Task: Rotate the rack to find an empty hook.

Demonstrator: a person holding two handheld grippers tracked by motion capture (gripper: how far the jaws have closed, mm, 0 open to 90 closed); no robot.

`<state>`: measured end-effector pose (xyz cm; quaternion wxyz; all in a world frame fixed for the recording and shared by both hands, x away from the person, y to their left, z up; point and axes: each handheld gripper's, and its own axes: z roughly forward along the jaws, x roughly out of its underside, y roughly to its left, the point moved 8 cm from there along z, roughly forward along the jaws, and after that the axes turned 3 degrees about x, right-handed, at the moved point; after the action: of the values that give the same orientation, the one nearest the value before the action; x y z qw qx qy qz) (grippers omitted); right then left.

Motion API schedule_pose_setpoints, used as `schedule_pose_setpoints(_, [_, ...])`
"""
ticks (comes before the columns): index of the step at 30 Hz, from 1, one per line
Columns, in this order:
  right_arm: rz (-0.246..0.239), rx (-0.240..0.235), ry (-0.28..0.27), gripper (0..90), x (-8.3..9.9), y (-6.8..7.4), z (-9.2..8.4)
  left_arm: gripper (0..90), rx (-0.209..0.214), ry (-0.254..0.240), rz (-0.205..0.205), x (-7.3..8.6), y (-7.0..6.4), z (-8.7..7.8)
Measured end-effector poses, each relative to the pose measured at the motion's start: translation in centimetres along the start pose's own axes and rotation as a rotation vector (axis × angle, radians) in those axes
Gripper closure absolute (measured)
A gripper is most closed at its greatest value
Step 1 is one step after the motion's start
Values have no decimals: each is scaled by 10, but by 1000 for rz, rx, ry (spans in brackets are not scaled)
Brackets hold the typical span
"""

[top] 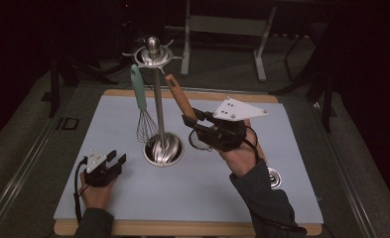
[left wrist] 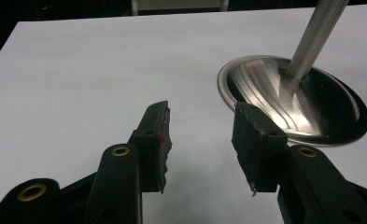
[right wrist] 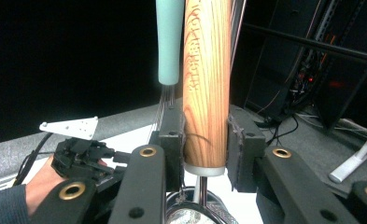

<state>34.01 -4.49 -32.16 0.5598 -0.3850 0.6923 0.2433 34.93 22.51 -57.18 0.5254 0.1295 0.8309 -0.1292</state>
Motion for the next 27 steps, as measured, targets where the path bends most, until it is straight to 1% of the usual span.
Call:
schedule_pose_setpoints(5, [-3,-3,-4,710,-4,0,5,567,1,-1,0,0,0,0])
schedule_pose_setpoints(10, [7,-3,-6,710,-5,-2,12,567,1,-1,-1,0,0,0])
schedule_pose_setpoints(18, [4,-7,-4,709,-5,-4,22,567,1,-3,-2,0,0,0])
schedule_pose_setpoints(24, [22,-12,-13,709,-4,-7,32,567,1,-2,-2,0,0,0])
schedule_pose_setpoints(27, [17,-15,-13,709,-3,-7,36,567,1,-2,-2,0,0,0])
